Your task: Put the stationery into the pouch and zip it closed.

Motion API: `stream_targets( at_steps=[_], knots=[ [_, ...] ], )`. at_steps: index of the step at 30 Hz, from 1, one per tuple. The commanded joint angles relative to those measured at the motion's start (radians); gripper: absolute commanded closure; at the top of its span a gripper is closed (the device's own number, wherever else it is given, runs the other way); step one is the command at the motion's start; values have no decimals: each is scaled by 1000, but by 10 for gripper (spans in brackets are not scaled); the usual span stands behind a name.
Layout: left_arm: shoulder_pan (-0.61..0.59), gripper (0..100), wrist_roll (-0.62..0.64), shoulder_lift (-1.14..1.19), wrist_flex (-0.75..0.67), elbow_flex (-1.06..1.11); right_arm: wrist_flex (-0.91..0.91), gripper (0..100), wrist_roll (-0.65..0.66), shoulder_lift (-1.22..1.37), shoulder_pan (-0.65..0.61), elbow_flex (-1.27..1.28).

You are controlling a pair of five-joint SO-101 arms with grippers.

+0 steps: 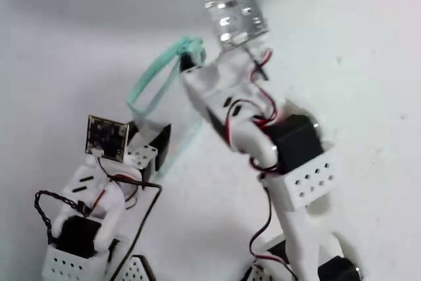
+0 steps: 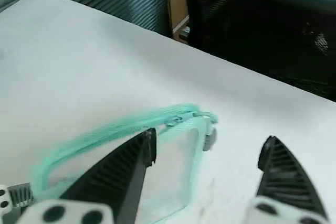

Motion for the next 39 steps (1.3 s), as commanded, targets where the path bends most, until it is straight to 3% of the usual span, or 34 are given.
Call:
stream_targets(
  at_steps=[1,7,12,14,19,24,33,39],
  knots=[
    [2,794,-12,-12,-23,-6,7,738,5,-7,50,-28],
    [2,797,-12,-12,-23,-6,8,739,6,127,162,-20],
    [2,808,-18,-12,-23,-6,10,745,161,217,173,-6],
    [5,868,-63,-12,-25,-6,-8,762,172,209,160,37],
    [110,979,-178,-12,-21,-5,-139,769,178,96,162,224],
    [153,976,-195,-12,-3,-6,-262,769,288,-85,150,470],
    [156,976,-196,-12,25,-12,-495,772,344,-386,148,850],
    [157,977,-233,-12,32,-12,-667,827,344,-325,94,891]
  ],
)
